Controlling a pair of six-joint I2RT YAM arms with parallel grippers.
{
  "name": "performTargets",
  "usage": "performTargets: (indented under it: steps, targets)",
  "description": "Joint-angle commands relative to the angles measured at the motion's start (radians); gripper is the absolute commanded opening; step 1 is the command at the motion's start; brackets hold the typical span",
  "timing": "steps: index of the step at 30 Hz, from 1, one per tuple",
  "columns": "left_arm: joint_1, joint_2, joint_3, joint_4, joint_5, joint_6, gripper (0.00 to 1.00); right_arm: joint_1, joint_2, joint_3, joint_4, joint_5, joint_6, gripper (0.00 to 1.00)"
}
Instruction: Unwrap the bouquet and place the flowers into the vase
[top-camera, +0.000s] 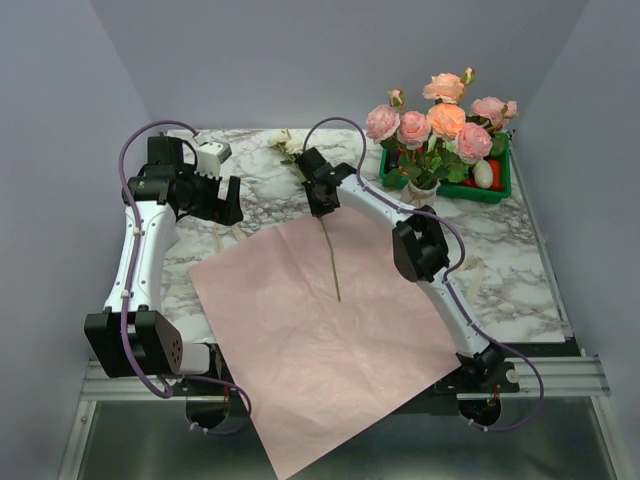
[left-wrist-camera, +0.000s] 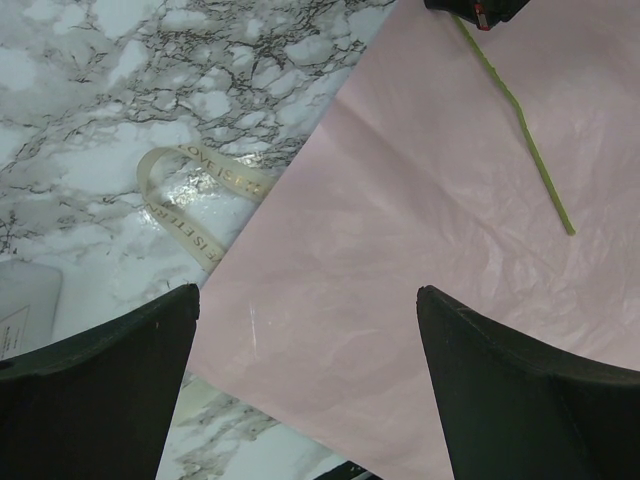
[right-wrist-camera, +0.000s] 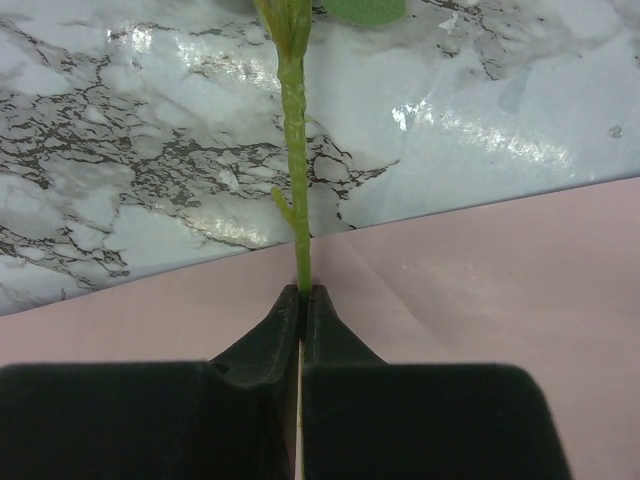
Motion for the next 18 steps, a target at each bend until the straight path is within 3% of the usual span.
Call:
performTargets:
  steps: [1,12,18]
  targets:
    - [0.007,-0.001,0.022,-0.006,0.028,-0.010,0.99,-0.004,0.002,0.003,-0.011,-0.026,0.012,0.01]
    - [0.009,0.003,0.103,-0.055,0.021,-0.020,0.99,0.045,-0.346,-0.164,0.163,-0.008,-0.034,0.01]
    - [0.018,-0.024,0.113,-0.039,-0.023,-0.076,0.99,0.115,-0.621,-0.454,0.395,0.007,-0.145,0.01]
